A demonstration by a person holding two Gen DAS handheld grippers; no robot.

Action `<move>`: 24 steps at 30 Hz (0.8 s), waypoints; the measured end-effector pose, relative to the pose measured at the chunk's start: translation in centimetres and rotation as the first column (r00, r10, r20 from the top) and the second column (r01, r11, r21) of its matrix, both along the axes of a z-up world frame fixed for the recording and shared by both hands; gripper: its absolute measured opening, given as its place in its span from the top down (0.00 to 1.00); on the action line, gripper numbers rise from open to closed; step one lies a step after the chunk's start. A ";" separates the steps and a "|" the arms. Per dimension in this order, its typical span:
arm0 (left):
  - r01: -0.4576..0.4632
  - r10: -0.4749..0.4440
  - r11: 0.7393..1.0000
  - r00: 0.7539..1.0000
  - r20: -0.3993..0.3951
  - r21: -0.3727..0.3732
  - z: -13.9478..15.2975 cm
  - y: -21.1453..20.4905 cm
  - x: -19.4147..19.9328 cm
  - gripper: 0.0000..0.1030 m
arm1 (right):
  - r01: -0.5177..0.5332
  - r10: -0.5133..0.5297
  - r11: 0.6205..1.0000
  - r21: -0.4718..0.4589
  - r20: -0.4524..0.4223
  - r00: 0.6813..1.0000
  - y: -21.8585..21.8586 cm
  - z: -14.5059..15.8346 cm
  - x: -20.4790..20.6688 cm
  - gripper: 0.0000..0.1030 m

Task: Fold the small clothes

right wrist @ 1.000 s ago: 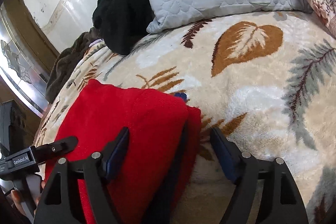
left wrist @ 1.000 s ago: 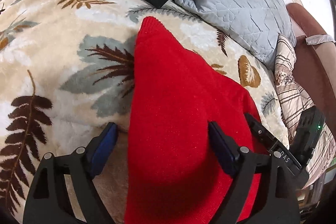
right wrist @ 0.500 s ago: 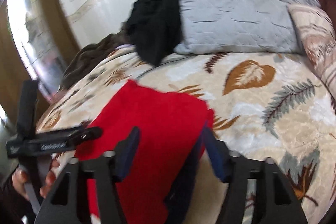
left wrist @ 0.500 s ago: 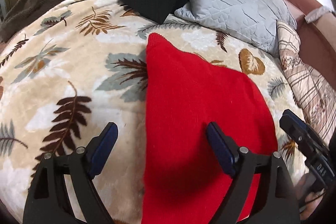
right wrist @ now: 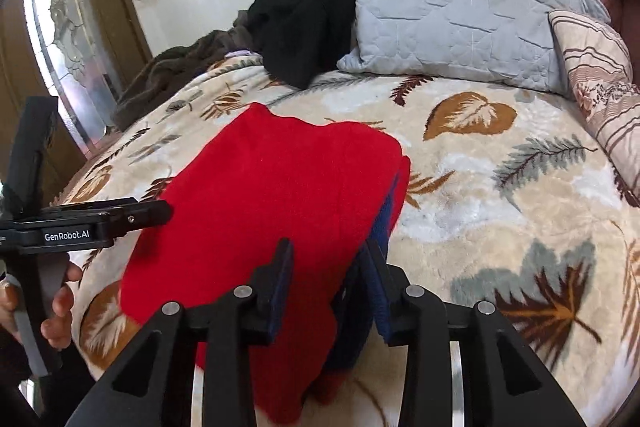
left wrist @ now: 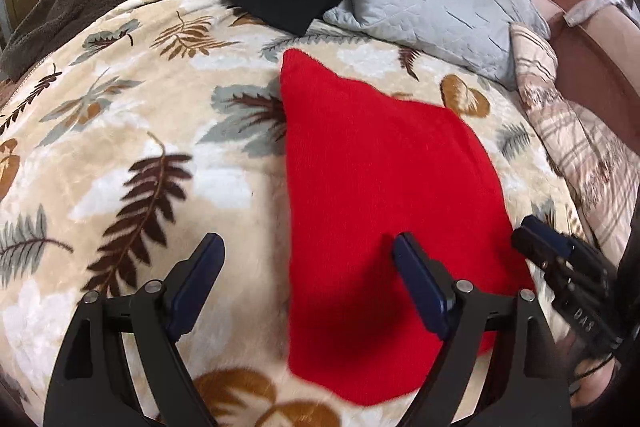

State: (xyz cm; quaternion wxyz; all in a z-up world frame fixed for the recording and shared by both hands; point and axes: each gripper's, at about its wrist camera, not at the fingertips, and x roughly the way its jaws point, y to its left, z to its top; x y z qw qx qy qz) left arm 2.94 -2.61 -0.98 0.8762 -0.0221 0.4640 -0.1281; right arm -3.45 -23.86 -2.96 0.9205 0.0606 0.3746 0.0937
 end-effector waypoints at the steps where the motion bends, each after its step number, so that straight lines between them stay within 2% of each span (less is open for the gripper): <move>1: 0.015 -0.015 1.000 1.000 -0.019 0.005 -0.8 0.1 -0.3 0.14 | 0.001 -0.001 1.000 -0.016 -0.024 1.000 0.1 -0.7 0.0 0.63; 3: 0.028 -0.028 1.000 0.999 -0.044 -0.006 -1.9 0.1 -0.4 0.13 | 0.008 -0.010 1.000 -0.030 -0.083 0.997 0.0 -2.3 0.2 0.53; 7: 0.015 -0.020 0.998 0.997 -0.074 -0.062 -1.9 1.1 -1.1 0.12 | 0.063 -0.066 0.997 -0.036 -0.089 0.994 -0.5 -1.2 -0.3 0.37; 9: 0.025 -0.027 0.999 0.998 -0.058 -0.034 -1.5 1.4 -1.9 0.12 | 0.086 -0.096 0.992 -0.094 -0.114 0.989 -0.7 -0.5 -0.9 0.28; 11: 0.030 -0.030 1.000 0.999 -0.017 0.007 -1.1 1.7 -3.2 0.11 | 0.113 -0.136 0.982 -0.153 -0.153 0.979 -0.9 -0.4 -1.5 0.08; 12: 0.025 -0.025 0.999 1.000 0.010 0.035 -0.9 1.8 -3.9 0.09 | 0.133 -0.163 0.975 -0.180 -0.167 0.972 -1.0 -0.4 -1.8 0.05; 17: -0.018 -0.003 0.983 0.993 0.115 0.180 -0.6 1.5 -6.4 0.04 | 0.210 -0.254 0.945 -0.250 -0.160 0.954 -1.7 0.3 -4.0 0.01; 20: -0.030 0.005 0.982 0.991 0.134 0.188 -0.7 1.5 -7.4 0.02 | 0.228 -0.290 0.928 -0.294 -0.188 0.938 -2.1 0.2 -4.6 0.01; 24: -0.073 0.049 0.980 0.990 0.130 0.183 -1.0 1.6 -7.9 0.01 | 0.237 -0.300 0.905 -0.353 -0.137 0.944 -1.7 0.3 -6.3 0.01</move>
